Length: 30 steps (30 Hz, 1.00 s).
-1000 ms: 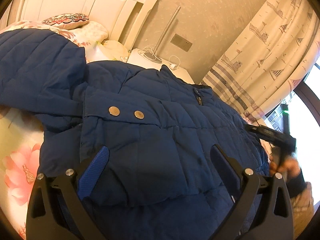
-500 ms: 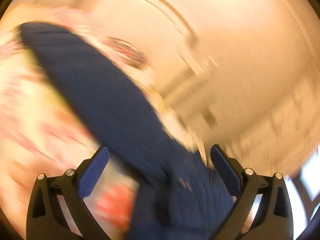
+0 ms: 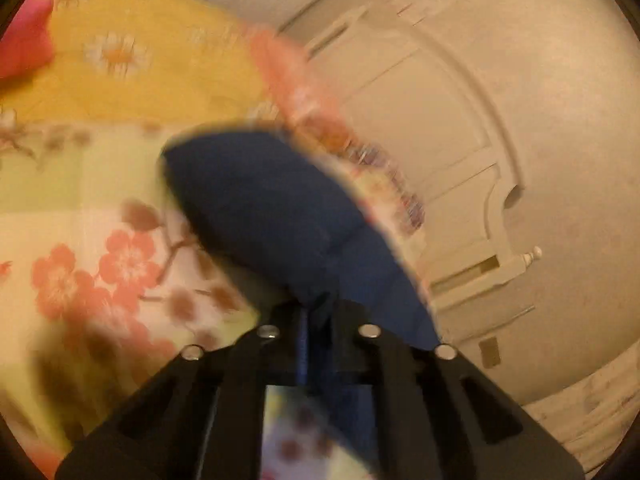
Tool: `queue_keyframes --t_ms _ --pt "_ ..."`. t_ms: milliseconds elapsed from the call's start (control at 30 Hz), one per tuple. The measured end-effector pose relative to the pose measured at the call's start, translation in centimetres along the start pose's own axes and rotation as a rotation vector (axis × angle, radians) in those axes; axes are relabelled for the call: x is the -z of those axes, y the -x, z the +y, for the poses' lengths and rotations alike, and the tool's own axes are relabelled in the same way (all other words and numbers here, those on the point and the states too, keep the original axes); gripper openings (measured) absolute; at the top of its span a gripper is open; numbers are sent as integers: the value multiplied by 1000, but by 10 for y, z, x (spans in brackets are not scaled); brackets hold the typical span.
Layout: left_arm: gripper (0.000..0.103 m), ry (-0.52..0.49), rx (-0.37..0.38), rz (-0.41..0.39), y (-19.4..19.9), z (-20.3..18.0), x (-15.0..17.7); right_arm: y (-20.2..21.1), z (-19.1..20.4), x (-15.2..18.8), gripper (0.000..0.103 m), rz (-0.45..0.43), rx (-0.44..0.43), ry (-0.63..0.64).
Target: Fold large clothes
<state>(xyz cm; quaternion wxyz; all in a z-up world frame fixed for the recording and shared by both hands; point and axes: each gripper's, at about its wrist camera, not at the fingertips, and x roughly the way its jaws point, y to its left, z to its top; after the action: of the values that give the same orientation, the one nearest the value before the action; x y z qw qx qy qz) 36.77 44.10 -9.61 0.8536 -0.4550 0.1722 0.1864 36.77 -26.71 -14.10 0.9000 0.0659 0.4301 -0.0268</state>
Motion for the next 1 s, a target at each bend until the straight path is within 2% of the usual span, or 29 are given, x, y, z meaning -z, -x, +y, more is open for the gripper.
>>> queue_keyframes --t_ms 33,100,200,267,300,367,433,500,533,567,600,667,700,767,800,833,867,900,967,1000 --pt "5 -117 16 -41 13 -27 13 4 1 1 94 -6 -11 -9" --pt "5 -295 73 -60 32 -75 45 9 -7 1 93 -25 -45 -46" --pt "4 -572 252 -30 68 -157 120 15 -23 1 91 -69 -94 -138" --pt "5 -803 394 62 87 -214 194 22 -37 3 90 -116 -136 -216" --pt "5 -923 428 105 94 -237 234 25 -42 4 91 -137 -142 -245" --pt "5 -1076 477 185 100 -263 296 28 -52 4 91 -160 -156 -290" --pt "9 -1228 485 302 96 -279 367 28 -58 5 91 -168 -171 -319" --pt "17 -1294 470 452 82 -281 418 28 -60 4 91 -170 -180 -331" --pt "42 -1340 414 548 69 -277 447 28 -60 4 91 -170 -181 -332" --pt "53 -1377 389 558 63 -271 459 27 -60 4 91 -169 -182 -331" --pt "62 -1418 382 533 66 -268 466 27 -59 3 91 -168 -184 -329" --pt "81 -1428 407 538 76 -270 463 28 -60 4 92 -168 -190 -329" --pt "81 -1423 429 536 82 -269 456 27 -60 4 92 -168 -194 -332" --pt "83 -1377 466 461 103 -266 428 28 -62 6 92 -169 -201 -337" --pt "86 -1320 484 423 113 -261 408 28 -62 7 92 -169 -203 -338" --pt "96 -1247 492 379 122 -251 388 28 -62 7 92 -170 -203 -337" --pt "101 -1162 480 333 126 -243 364 29 -61 8 92 -170 -200 -335" --pt "101 -1105 461 310 129 -238 352 29 -61 8 92 -169 -197 -333" --pt "99 -919 321 290 117 -206 308 29 -59 8 92 -167 -190 -326" --pt "96 -863 273 294 112 -194 296 29 -59 8 92 -166 -188 -323"
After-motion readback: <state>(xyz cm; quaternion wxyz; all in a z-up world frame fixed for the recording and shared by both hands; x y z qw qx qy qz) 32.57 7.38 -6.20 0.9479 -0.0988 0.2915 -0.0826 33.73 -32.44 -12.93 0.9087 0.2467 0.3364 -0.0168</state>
